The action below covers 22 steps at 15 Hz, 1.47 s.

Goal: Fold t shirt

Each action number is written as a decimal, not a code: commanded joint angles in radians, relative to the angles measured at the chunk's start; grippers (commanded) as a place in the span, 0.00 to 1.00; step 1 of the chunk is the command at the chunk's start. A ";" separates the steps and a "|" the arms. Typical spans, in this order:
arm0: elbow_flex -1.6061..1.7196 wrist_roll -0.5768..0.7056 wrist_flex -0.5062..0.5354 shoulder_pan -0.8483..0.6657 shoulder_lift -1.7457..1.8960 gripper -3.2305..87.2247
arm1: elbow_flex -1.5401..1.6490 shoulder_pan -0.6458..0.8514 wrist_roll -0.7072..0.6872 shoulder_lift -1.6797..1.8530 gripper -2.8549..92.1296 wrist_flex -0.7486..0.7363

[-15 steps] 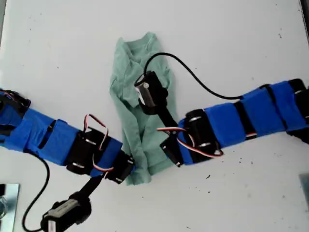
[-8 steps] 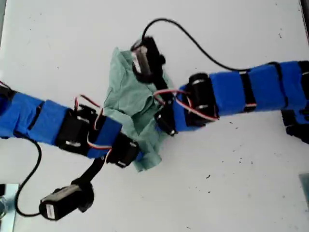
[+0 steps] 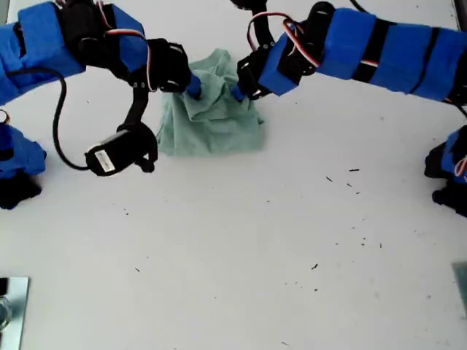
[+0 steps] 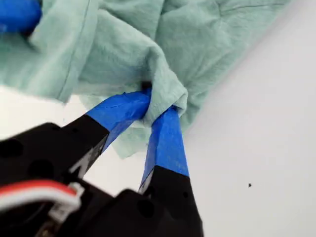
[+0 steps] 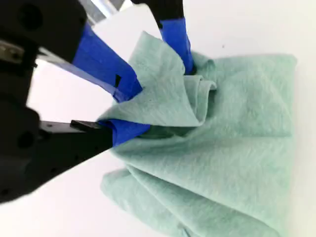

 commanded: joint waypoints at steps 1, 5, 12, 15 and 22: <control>0.114 -0.002 -0.103 -0.055 0.117 0.22 | 0.025 0.048 0.012 0.087 0.19 -0.071; 0.250 0.011 -0.138 -0.316 0.472 0.36 | 0.213 0.201 -0.003 0.321 0.23 -0.265; 0.942 -0.014 -0.405 -0.377 0.968 0.27 | 1.324 0.396 0.095 1.404 0.16 -0.305; 1.279 -0.106 -0.428 -0.255 1.367 0.03 | 1.618 0.324 0.156 1.885 0.05 -0.077; 1.729 -0.437 -0.183 0.230 1.987 0.08 | 2.066 0.063 0.428 2.175 0.05 0.176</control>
